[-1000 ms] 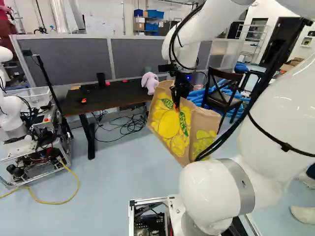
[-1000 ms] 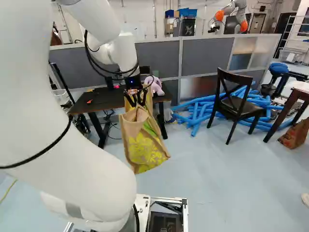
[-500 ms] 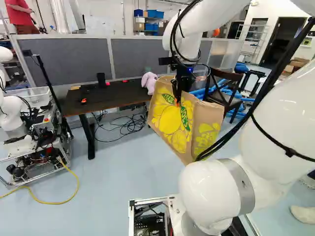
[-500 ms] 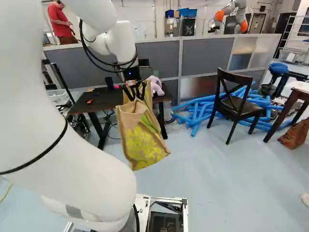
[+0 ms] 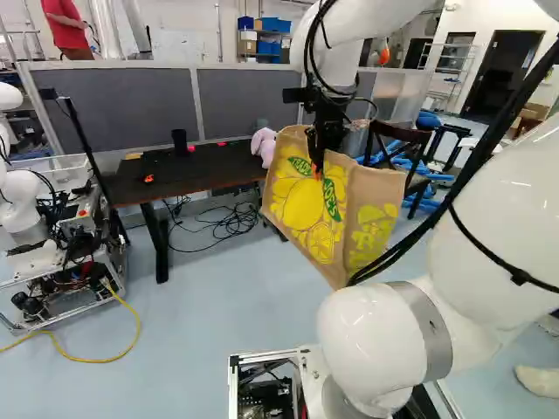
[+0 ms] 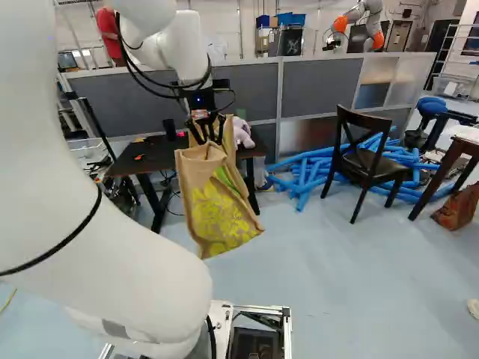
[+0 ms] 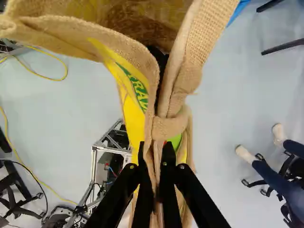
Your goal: Pick up the bag on the ground and place it on the table
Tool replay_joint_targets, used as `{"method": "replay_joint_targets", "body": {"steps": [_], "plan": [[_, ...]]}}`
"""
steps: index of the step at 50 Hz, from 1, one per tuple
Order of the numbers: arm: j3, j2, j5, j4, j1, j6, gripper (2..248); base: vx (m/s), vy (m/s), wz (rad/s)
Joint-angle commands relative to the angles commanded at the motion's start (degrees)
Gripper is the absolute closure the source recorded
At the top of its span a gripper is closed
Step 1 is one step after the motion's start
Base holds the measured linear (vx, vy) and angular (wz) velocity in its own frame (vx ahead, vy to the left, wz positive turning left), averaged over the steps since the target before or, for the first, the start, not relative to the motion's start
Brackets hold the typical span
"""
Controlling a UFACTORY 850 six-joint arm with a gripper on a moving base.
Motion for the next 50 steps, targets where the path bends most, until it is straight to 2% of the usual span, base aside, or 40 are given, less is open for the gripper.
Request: {"method": "replay_joint_targets", "body": {"steps": [33,50], "plan": [[-5.7,0.6,-6.2,0.0,0.0,0.0,228,0.000,0.000,0.000],[-6.4,0.6,-7.5,0.0,0.0,0.0,228,0.000,0.000,0.000]]}}
